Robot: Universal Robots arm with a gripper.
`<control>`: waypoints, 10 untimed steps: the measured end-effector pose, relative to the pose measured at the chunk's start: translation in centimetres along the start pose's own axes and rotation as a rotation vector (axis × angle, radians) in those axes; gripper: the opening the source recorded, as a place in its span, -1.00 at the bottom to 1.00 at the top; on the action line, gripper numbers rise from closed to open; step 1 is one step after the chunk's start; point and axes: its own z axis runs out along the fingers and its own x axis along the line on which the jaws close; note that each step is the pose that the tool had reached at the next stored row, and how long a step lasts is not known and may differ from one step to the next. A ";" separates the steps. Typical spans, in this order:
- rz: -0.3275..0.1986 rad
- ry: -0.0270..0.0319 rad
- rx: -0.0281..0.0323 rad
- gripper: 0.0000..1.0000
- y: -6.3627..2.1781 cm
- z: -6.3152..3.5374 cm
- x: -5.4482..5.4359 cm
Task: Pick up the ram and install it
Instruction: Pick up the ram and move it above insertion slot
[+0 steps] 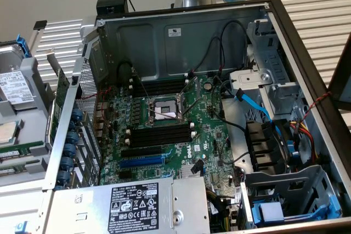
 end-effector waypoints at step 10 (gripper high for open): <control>-0.182 0.0067 0.0031 -0.79 -0.01 0.35 0.0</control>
